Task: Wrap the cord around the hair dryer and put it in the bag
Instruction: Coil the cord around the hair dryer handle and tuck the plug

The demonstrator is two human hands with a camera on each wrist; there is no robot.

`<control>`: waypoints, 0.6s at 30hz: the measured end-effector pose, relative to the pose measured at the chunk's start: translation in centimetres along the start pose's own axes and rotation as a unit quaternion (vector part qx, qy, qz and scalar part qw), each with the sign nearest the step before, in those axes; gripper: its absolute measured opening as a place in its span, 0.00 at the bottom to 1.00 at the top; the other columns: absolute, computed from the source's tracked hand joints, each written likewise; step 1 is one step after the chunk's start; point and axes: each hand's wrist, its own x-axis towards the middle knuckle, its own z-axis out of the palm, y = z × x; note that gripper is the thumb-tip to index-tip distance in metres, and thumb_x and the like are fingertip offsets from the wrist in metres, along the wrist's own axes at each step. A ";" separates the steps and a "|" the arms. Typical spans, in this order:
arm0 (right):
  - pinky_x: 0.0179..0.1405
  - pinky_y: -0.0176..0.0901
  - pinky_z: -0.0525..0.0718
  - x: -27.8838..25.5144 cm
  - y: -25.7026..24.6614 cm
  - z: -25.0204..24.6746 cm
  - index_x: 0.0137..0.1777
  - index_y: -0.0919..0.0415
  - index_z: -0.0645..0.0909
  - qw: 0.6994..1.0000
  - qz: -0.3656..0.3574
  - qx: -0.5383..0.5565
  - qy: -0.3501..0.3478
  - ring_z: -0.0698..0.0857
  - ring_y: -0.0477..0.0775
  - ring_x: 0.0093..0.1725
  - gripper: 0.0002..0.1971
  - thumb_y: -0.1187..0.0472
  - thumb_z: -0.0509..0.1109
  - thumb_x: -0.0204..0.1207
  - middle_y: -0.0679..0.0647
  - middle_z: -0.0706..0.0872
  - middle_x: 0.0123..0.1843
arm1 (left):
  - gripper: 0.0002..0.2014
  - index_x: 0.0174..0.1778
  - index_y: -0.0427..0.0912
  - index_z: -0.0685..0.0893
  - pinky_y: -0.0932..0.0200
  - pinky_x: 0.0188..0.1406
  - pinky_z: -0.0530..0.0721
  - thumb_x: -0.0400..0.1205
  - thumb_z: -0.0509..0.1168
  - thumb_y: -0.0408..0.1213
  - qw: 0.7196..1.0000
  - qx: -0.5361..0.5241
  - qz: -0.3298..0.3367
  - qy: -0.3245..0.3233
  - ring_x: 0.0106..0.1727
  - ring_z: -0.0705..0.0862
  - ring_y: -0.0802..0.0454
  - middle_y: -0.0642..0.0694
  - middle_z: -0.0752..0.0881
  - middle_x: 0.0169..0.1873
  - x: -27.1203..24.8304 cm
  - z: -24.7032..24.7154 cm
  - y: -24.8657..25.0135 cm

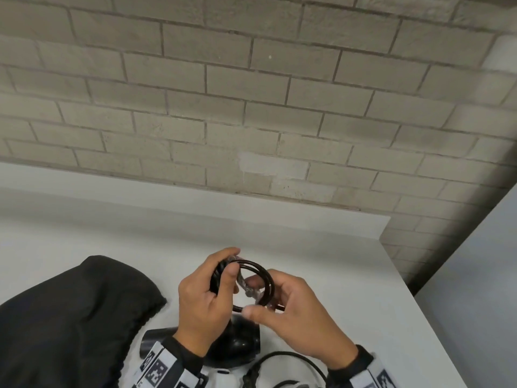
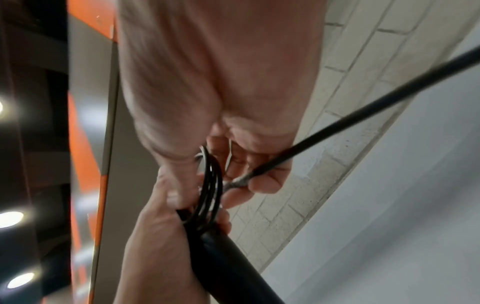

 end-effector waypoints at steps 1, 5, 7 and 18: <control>0.57 0.52 0.87 0.0 -0.1 0.1 0.53 0.47 0.86 1.000 -0.002 -0.007 0.006 0.88 0.55 0.50 0.12 0.56 0.80 0.70 0.46 0.90 0.52 | 0.19 0.57 0.50 0.86 0.72 0.36 0.83 0.86 0.58 0.59 1.000 -0.003 -0.002 -0.006 0.34 0.88 0.61 0.59 0.90 0.40 0.0 0.1 0.1; 0.59 0.49 0.86 0.3 -0.3 0.0 0.47 0.49 0.87 1.000 -0.004 0.001 0.014 0.89 0.48 0.51 0.08 0.62 0.78 0.73 0.47 0.91 0.48 | 0.14 0.53 0.60 0.85 0.72 0.35 0.82 0.83 0.60 0.63 0.999 -0.024 -0.041 -0.021 0.32 0.88 0.59 0.58 0.89 0.38 -0.3 0.4 0.9; 0.61 0.46 0.84 0.3 -0.2 0.2 0.46 0.47 0.86 0.999 -0.004 -0.001 0.038 0.88 0.44 0.53 0.09 0.62 0.79 0.72 0.43 0.90 0.48 | 0.14 0.53 0.61 0.84 0.69 0.34 0.83 0.81 0.61 0.64 0.997 -0.033 -0.060 -0.019 0.29 0.86 0.57 0.57 0.89 0.35 -0.5 0.5 1.0; 0.47 0.28 0.76 -0.5 2.4 4.8 0.59 0.55 0.79 0.906 -0.202 -0.288 0.234 0.77 0.43 0.49 0.09 0.61 0.66 0.81 0.44 0.83 0.49 | 0.13 0.52 0.65 0.78 0.58 0.27 0.86 0.77 0.65 0.64 0.994 -0.054 -0.093 0.008 0.26 0.86 0.55 0.55 0.90 0.35 -0.9 1.1 2.0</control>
